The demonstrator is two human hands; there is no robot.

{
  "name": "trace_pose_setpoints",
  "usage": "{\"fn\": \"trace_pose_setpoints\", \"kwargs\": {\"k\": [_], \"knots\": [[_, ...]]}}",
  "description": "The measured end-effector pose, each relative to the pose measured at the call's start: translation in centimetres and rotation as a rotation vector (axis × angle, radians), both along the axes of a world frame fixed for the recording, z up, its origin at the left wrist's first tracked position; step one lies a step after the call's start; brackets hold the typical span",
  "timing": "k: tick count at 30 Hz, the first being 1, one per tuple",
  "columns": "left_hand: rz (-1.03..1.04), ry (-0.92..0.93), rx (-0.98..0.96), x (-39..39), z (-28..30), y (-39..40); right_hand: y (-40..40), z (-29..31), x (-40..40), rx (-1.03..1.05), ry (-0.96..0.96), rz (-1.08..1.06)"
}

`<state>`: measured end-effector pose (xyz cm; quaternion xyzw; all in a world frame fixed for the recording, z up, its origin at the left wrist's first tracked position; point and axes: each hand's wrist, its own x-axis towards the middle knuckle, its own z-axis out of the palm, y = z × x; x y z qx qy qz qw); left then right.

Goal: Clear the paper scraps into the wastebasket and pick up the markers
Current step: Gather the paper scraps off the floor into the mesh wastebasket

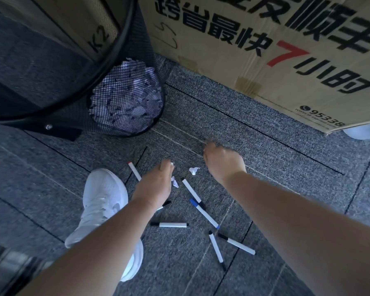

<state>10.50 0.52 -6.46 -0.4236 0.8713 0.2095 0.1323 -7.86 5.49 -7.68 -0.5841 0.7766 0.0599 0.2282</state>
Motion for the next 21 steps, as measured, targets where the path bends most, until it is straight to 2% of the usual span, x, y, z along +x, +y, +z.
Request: {"fn": "trace_pose_setpoints", "kwargs": {"k": [4,10,15,21], "knots": [[-0.093,0.019,-0.067,0.4,-0.4,0.6,0.0,-0.5,0.1,0.029,0.035,0.093],[-0.137,-0.053,-0.205,0.4,-1.9,1.1,0.2,-0.4,0.1,-0.049,0.018,0.097],[-0.232,0.004,-0.237,1.2,-2.3,0.8,0.8,-1.2,0.0,-0.090,0.103,0.178],[-0.390,0.011,-0.229,2.6,-2.1,0.4,0.5,-0.6,-0.3,-0.024,0.085,0.212]]}}
